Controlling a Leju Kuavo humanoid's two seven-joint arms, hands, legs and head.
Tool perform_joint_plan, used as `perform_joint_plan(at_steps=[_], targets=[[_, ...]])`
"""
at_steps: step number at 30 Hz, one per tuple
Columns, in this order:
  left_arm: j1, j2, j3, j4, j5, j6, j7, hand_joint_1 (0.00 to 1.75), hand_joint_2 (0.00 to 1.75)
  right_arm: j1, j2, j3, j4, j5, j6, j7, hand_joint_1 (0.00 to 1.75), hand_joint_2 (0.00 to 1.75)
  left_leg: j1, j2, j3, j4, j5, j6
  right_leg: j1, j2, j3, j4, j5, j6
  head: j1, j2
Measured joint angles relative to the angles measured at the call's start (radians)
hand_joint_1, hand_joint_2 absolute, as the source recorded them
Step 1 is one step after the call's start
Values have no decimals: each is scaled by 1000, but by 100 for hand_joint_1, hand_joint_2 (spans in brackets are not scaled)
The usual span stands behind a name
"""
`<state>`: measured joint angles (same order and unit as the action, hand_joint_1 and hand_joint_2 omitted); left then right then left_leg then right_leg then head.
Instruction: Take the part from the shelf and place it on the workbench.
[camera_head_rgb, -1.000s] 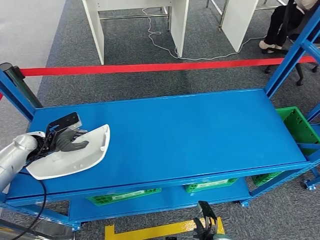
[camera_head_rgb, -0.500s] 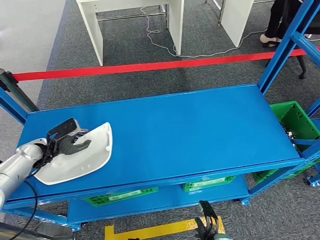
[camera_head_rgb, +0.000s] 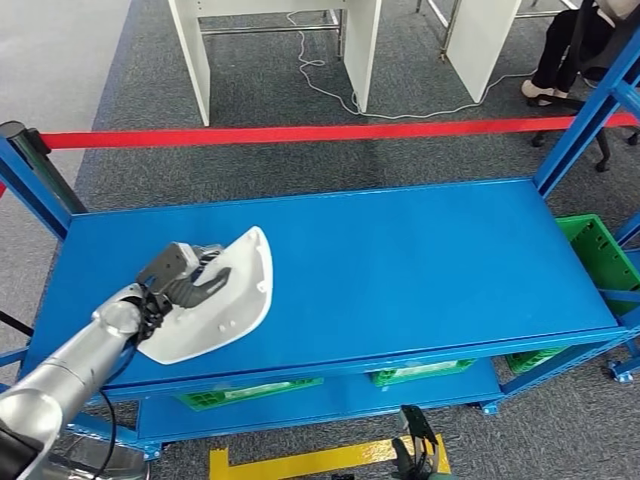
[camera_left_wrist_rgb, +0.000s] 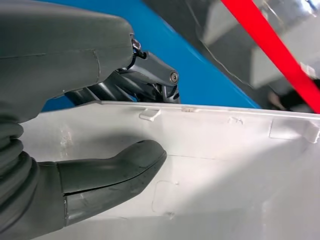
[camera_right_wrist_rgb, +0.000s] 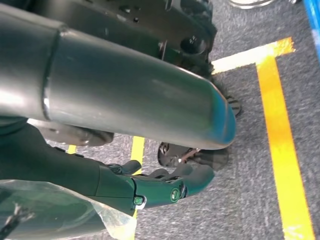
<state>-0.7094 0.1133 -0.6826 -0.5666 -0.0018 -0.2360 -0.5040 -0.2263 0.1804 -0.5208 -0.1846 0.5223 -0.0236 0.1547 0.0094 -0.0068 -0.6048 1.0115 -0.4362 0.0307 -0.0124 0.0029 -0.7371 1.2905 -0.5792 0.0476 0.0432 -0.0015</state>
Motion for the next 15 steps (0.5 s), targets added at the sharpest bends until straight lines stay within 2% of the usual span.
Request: perform_joint_plan(at_steps=[1,3,4,5,8,10,11,13,14,15], targets=[[29,-19,18,-47,-16,-13,11,175,175,4,-1,-2,0,0,-1,-3,0,0,0,-2,0,1,-1,0,0,0,7,-22,23,0,0,0],[82,-56,44,-141,-36,-27,39,175,175,6,-2,-7,0,1,-1,-8,0,0,0,-6,1,6,-6,-2,0,-2,65,-154,92,-2,0,0],[103,-71,54,-183,-37,-34,51,175,175,6,-3,-10,0,1,-1,-10,0,0,-2,-6,-1,10,-9,-6,1,-2,97,-219,113,-5,0,0],[120,-86,62,-219,-31,-44,58,175,175,6,-3,-13,0,1,-1,-11,0,0,-4,-6,-3,12,-10,-10,1,-2,118,-260,123,-8,0,0],[167,-132,80,-309,10,-82,76,175,175,17,-5,-23,0,0,-5,-14,0,0,-8,-5,-6,14,-12,-19,2,0,131,-278,122,-20,-1,0],[198,-170,83,-363,55,-96,94,175,175,23,-6,-27,0,-2,-8,-17,0,0,-7,-3,-15,39,-34,-27,-2,-2,133,-282,124,-30,-3,0],[213,-190,84,-388,82,-100,105,175,175,24,-6,-30,0,-3,-10,-19,0,0,-6,-2,-32,79,-60,-32,-4,-3,135,-284,125,-34,-4,0],[247,-231,84,-432,152,-101,133,175,175,27,-7,-36,0,-6,-13,-23,0,0,-4,0,-86,210,-129,-38,-4,-5,136,-283,124,-39,-6,0],[266,-249,83,-449,192,-102,149,175,175,31,-7,-40,0,-7,-15,-25,0,0,-4,0,-110,268,-153,-38,-4,-6,136,-282,124,-40,-6,0],[284,-269,82,-467,240,-106,165,175,175,36,-8,-45,0,-7,-16,-27,0,0,-4,0,-121,299,-161,-38,-4,-6,136,-281,124,-40,-6,0]])
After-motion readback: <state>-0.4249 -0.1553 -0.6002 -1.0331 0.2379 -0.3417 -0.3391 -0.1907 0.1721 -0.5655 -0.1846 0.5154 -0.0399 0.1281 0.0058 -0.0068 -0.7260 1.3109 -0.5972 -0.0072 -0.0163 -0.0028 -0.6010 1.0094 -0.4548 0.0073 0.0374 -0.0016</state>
